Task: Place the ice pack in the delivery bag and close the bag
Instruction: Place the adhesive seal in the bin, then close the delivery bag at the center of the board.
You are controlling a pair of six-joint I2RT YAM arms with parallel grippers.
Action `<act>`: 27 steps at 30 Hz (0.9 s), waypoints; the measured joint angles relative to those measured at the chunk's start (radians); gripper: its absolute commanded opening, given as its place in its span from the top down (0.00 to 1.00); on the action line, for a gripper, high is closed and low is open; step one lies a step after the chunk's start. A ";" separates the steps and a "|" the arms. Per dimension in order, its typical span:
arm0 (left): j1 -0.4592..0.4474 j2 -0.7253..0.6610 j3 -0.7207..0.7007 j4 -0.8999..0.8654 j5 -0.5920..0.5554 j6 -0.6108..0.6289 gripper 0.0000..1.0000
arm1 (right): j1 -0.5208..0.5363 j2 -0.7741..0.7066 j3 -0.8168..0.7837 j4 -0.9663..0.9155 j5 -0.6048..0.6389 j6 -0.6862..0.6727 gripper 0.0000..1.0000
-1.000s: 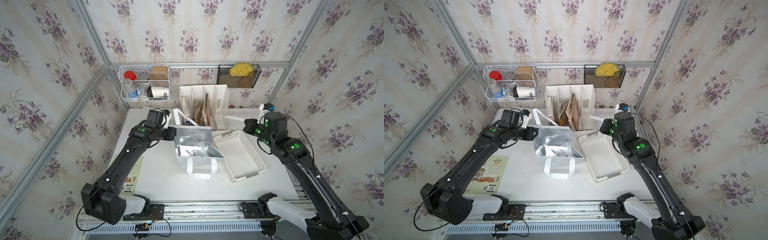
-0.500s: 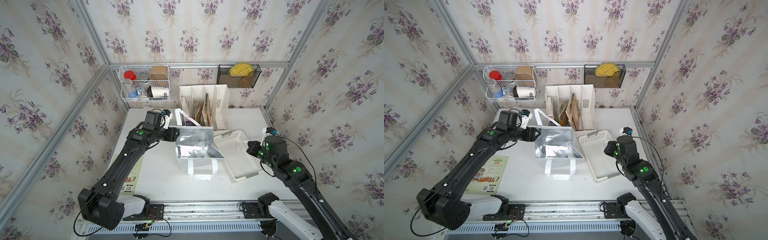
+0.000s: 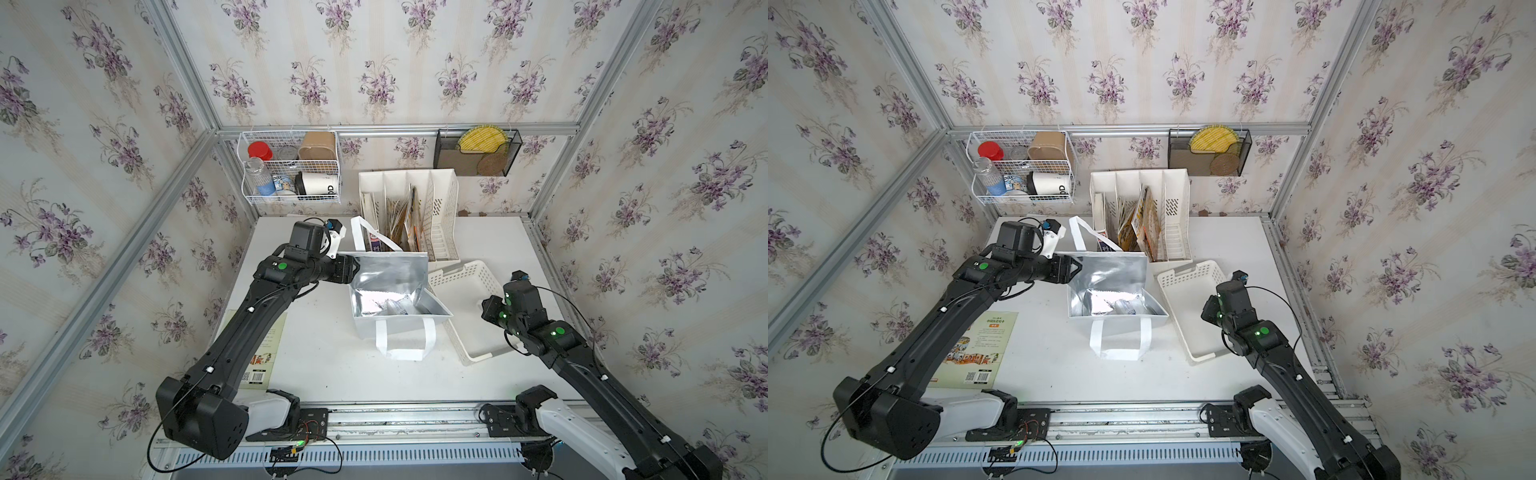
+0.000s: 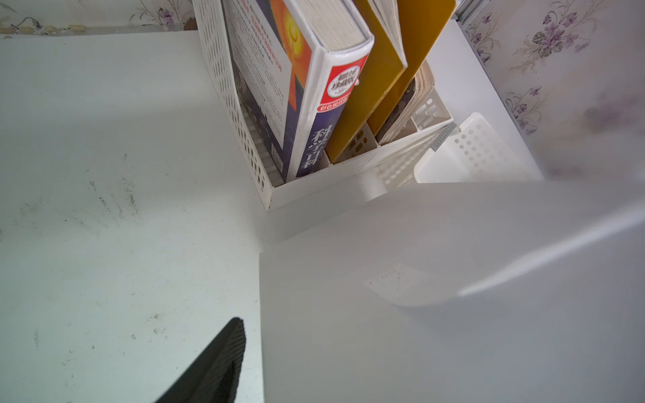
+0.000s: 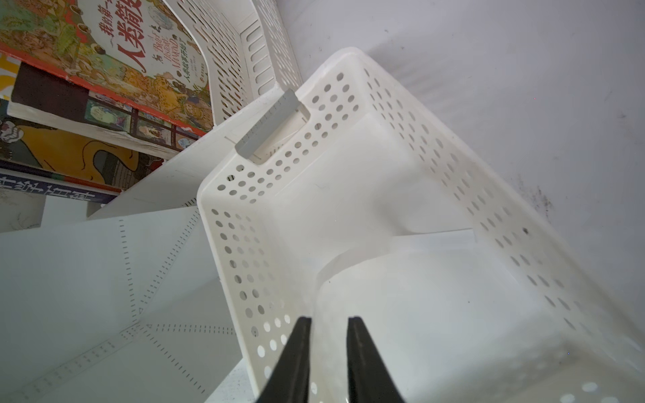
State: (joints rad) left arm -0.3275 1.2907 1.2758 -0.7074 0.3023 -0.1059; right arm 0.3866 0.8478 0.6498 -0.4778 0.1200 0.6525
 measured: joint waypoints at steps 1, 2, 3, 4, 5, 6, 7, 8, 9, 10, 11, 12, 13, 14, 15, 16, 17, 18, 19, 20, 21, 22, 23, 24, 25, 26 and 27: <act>0.000 0.000 0.000 0.000 0.007 0.001 0.30 | -0.001 0.004 0.001 0.011 0.002 -0.005 0.41; 0.000 0.000 0.000 0.000 0.013 0.003 0.29 | -0.001 0.006 0.004 0.018 0.004 -0.010 0.33; 0.000 0.000 0.000 0.000 0.020 0.005 0.29 | -0.002 0.006 0.008 0.017 0.004 -0.016 0.27; 0.000 0.000 0.000 0.001 0.025 0.007 0.29 | -0.002 0.007 0.017 0.016 0.004 -0.026 0.20; 0.000 0.000 -0.001 0.003 0.029 0.008 0.29 | -0.004 0.009 0.029 0.016 0.002 -0.031 0.15; 0.000 0.000 -0.002 0.004 0.032 0.009 0.29 | -0.005 0.011 0.044 0.014 0.002 -0.041 0.10; 0.000 0.000 -0.003 0.007 0.035 0.011 0.29 | -0.005 0.011 0.058 0.011 0.002 -0.052 0.07; 0.000 -0.001 -0.003 0.009 0.035 0.014 0.28 | -0.005 0.008 0.072 0.007 0.002 -0.056 0.06; 0.000 -0.002 -0.005 0.010 0.035 0.015 0.28 | -0.005 0.004 0.084 0.002 0.000 -0.063 0.06; 0.000 -0.003 -0.007 0.013 0.036 0.018 0.29 | -0.005 -0.003 0.093 -0.004 -0.001 -0.073 0.07; 0.000 -0.005 -0.008 0.016 0.036 0.019 0.28 | -0.005 -0.014 0.100 -0.009 -0.002 -0.077 0.08; 0.000 -0.007 -0.010 0.016 0.037 0.019 0.28 | -0.005 -0.031 0.103 -0.009 -0.011 -0.083 0.09; 0.000 -0.010 -0.012 0.018 0.037 0.019 0.28 | -0.005 -0.054 0.101 -0.005 -0.033 -0.091 0.10; 0.000 -0.013 -0.014 0.023 0.038 0.019 0.29 | -0.006 -0.087 0.091 0.010 -0.066 -0.104 0.09; 0.000 -0.016 -0.015 0.026 0.039 0.021 0.29 | -0.006 -0.126 0.074 0.037 -0.108 -0.113 0.07; 0.000 -0.019 -0.017 0.030 0.039 0.022 0.28 | -0.006 -0.168 0.051 0.070 -0.159 -0.124 0.06; 0.000 -0.025 -0.019 0.035 0.042 0.022 0.28 | -0.005 -0.211 0.025 0.107 -0.216 -0.133 0.05; 0.000 -0.031 -0.024 0.041 0.047 0.023 0.29 | 0.000 -0.257 -0.003 0.148 -0.270 -0.136 0.04; 0.000 -0.040 -0.031 0.050 0.052 0.023 0.29 | 0.004 -0.297 -0.031 0.185 -0.322 -0.138 0.03; 0.000 -0.050 -0.041 0.059 0.058 0.023 0.29 | 0.009 -0.335 -0.059 0.227 -0.369 -0.138 0.03; 0.000 -0.063 -0.053 0.071 0.063 0.024 0.29 | 0.015 -0.369 -0.086 0.272 -0.410 -0.138 0.03; 0.000 -0.074 -0.065 0.084 0.066 0.026 0.29 | 0.021 -0.398 -0.114 0.314 -0.449 -0.137 0.03; 0.000 -0.084 -0.078 0.097 0.071 0.026 0.28 | 0.028 -0.425 -0.142 0.353 -0.482 -0.136 0.02; 0.000 -0.094 -0.092 0.113 0.074 0.027 0.28 | 0.036 -0.447 -0.169 0.389 -0.514 -0.135 0.02; 0.000 -0.101 -0.104 0.127 0.079 0.030 0.29 | 0.049 -0.474 -0.206 0.441 -0.555 -0.135 0.02; 0.000 -0.105 -0.111 0.136 0.081 0.032 0.28 | 0.064 -0.488 -0.228 0.470 -0.573 -0.134 0.02; 0.000 -0.106 -0.115 0.144 0.084 0.034 0.29 | 0.080 -0.495 -0.243 0.492 -0.588 -0.135 0.02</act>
State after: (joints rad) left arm -0.3275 1.1847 1.1606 -0.5632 0.3859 -0.0723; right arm 0.4664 0.3527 0.4068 0.0147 -0.4683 0.5171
